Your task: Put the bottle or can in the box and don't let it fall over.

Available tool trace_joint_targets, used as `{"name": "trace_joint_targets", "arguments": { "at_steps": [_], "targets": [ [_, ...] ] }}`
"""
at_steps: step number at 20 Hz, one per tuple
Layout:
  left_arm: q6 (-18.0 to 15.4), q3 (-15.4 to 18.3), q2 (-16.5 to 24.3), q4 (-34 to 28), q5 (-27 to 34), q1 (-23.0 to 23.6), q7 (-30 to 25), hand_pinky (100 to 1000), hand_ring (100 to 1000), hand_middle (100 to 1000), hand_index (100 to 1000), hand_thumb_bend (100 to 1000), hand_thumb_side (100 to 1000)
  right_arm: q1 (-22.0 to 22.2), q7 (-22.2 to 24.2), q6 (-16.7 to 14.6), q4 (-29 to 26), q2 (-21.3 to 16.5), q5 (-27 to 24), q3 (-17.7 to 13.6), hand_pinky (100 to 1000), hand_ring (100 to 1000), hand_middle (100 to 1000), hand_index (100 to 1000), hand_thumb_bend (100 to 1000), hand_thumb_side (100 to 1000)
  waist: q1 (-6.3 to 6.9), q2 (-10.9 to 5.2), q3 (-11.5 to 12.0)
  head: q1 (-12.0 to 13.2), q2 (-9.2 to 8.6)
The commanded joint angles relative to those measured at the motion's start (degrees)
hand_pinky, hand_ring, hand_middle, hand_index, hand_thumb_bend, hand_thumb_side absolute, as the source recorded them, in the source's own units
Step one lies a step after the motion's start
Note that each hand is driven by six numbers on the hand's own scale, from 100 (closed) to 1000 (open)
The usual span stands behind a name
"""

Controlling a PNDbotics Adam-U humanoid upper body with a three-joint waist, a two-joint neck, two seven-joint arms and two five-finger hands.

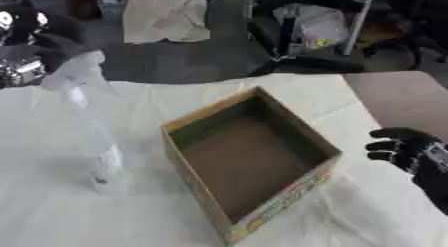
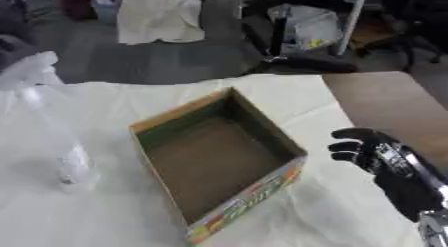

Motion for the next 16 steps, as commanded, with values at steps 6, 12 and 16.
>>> {"name": "trace_joint_targets", "arguments": {
  "at_steps": [6, 12, 16],
  "targets": [
    [-0.2, 0.5, 0.6, 0.2, -1.8, -1.3, -0.7, 909, 965, 800, 947, 100, 651, -0.5, 0.8, -0.2, -0.2, -0.6, 1.0, 0.2, 795, 775, 782, 767, 100, 753, -0.07, -0.34, -0.2, 0.3, 0.05],
    [-0.6, 0.6, 0.5, 0.2, -2.3, -1.4, -1.4, 899, 932, 784, 951, 100, 659, -0.5, 1.2, -0.1, 0.0, -0.4, 1.6, 0.3, 795, 774, 781, 764, 100, 759, -0.08, 0.02, -0.2, 0.4, 0.10],
    [-0.7, 0.7, 0.5, 0.4, -2.8, -1.3, -1.2, 899, 940, 775, 947, 100, 660, -0.5, 1.4, -0.1, 0.0, -0.3, 1.8, 0.4, 795, 774, 781, 763, 100, 767, -0.08, 0.23, -0.2, 0.3, 0.08]
  ]
}}
